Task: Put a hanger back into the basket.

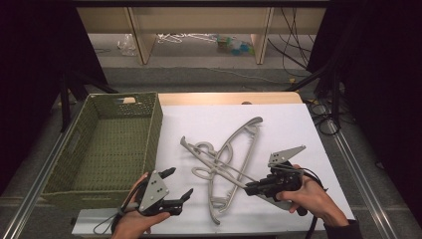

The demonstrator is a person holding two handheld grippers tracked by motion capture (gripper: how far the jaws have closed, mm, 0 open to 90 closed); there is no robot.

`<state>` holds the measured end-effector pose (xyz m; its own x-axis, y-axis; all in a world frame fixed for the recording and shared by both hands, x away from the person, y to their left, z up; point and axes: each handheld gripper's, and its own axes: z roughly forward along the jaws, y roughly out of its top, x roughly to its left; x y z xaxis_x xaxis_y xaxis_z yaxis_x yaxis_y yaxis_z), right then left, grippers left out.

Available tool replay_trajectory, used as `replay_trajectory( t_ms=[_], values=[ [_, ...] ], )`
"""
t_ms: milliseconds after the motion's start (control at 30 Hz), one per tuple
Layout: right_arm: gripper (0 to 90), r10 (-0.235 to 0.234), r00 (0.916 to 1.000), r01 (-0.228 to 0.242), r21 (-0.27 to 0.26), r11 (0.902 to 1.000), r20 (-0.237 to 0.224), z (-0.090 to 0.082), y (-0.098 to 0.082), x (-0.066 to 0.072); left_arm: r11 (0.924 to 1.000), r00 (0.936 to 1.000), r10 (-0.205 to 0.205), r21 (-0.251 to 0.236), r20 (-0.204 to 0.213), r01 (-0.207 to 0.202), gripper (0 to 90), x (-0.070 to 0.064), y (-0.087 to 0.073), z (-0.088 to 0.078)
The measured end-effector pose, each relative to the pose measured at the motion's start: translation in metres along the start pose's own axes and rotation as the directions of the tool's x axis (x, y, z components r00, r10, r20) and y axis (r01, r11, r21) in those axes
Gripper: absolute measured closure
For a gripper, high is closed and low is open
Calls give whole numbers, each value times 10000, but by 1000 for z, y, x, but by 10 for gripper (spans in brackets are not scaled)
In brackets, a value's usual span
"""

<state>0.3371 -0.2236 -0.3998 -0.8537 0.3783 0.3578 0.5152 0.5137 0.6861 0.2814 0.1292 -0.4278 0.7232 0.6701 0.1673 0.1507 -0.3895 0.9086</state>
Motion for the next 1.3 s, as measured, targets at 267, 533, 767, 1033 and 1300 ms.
replay_trajectory(
  t_ms=[267,533,767,1033,1300],
  values=[
    [824,-451,9978,463,243,9986,-476,-6,-6,8,9869,9880,1464,617,492,-1493,265,3,15,32],
    [824,-835,9940,865,404,9954,-710,-8,-6,14,9607,9567,2531,794,1439,-2661,371,4,13,46],
    [823,-952,9918,994,471,9939,-849,-6,-7,15,9242,9086,3538,661,2217,-3760,468,3,16,61],
    [822,-1118,9900,1158,425,9924,-864,-10,-7,14,8768,8422,4428,476,3076,-4784,650,1,19,68],
    [674,-1129,9933,1127,100,9936,233,-21,-5,9,8017,7630,5561,296,3297,-5970,733,-2,28,66]
  ],
)
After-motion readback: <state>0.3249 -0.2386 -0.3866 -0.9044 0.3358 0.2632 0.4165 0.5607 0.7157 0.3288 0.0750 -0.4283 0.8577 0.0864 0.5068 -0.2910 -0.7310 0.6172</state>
